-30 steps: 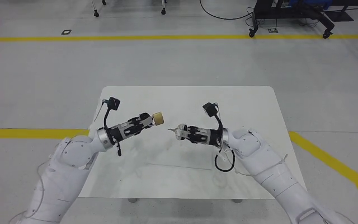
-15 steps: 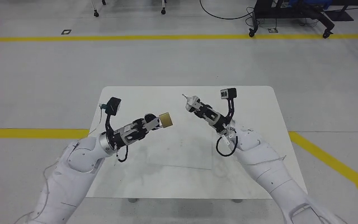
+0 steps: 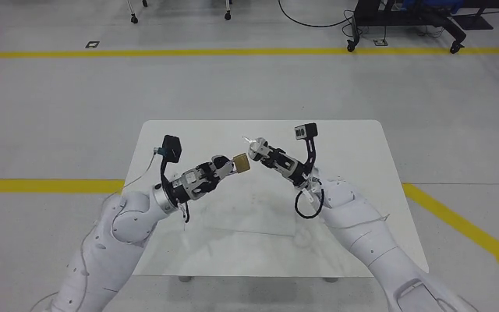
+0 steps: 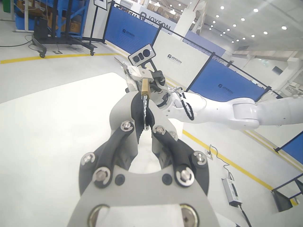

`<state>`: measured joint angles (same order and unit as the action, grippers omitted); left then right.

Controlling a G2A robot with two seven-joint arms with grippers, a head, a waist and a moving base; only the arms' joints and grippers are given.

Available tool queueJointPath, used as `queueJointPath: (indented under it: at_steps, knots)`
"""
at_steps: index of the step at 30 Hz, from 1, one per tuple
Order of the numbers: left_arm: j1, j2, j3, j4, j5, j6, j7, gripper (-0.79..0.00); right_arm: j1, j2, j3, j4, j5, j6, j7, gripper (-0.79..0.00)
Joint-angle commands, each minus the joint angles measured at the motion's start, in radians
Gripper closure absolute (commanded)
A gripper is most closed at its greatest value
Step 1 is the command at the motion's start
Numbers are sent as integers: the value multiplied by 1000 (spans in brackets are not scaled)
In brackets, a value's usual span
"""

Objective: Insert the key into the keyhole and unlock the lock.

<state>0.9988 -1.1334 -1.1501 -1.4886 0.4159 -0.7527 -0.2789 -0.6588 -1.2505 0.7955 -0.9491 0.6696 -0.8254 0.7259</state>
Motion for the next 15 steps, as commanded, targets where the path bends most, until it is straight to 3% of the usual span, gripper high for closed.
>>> queueJointPath:
  at_steps: [1,11,15]
  knots:
    - [3,-2,1,-3,48,9,25,0,1,-2,7,6,17,1,24,0]
    - [30,-11,13,-21,201,54,135,0,0,-15,35,27,53,6,92,0]
    - [26,-16,4,8,91,68,141,0,-4,-18,50,29,45,-21,101,0]
